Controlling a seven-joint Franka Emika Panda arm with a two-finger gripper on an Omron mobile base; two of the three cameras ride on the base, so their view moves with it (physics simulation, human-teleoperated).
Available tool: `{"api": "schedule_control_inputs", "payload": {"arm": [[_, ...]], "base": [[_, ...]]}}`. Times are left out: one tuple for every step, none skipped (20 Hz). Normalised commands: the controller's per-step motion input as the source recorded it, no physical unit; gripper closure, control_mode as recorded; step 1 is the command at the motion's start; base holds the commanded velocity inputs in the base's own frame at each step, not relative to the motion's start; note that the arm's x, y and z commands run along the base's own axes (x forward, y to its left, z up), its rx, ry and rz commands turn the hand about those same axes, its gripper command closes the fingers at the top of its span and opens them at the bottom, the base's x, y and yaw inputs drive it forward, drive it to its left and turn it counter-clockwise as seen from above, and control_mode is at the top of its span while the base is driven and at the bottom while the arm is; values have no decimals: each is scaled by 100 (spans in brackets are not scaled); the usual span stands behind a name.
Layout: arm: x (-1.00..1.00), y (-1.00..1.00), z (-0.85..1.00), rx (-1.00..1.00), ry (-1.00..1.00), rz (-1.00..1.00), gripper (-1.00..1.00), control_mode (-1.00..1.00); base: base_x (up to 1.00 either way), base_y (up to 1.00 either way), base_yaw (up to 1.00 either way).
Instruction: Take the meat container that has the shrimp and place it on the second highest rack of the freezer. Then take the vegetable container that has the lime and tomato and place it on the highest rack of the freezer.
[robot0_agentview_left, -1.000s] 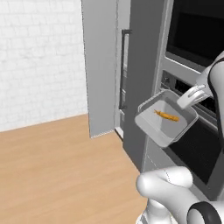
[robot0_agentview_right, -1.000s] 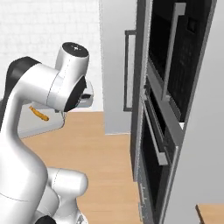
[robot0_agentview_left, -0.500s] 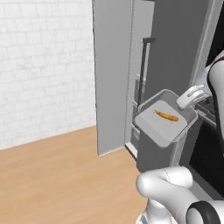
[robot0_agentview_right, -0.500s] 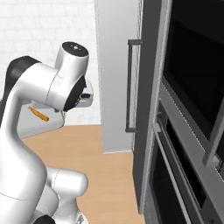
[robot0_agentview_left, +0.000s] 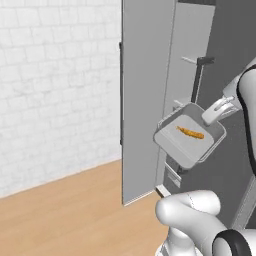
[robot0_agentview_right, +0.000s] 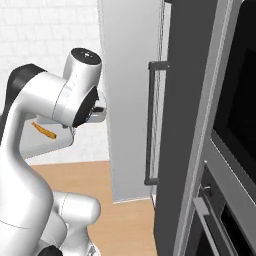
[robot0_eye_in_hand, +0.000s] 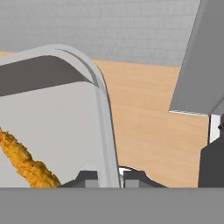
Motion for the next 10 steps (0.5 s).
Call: {"api": "schedule_control_inputs", "payload": {"arm": [[0, 0, 0, 0, 0, 0, 100, 100], [0, 0, 0, 0, 0, 0, 100, 100], [0, 0, 0, 0, 0, 0, 100, 100], [0, 0, 0, 0, 0, 0, 100, 100], [0, 0, 0, 0, 0, 0, 100, 100], [0, 0, 0, 0, 0, 0, 100, 100], [0, 0, 0, 0, 0, 0, 100, 100], [0, 0, 0, 0, 0, 0, 100, 100], [0, 0, 0, 0, 0, 0, 100, 100], [0, 0, 0, 0, 0, 0, 100, 100]], "base": [[100, 29, -18], [100, 31, -23], [100, 31, -26], [100, 32, -27], [100, 31, -27], [95, 32, -27], [89, 34, -28], [77, 34, -28], [68, 34, -29], [60, 34, -31]]}}
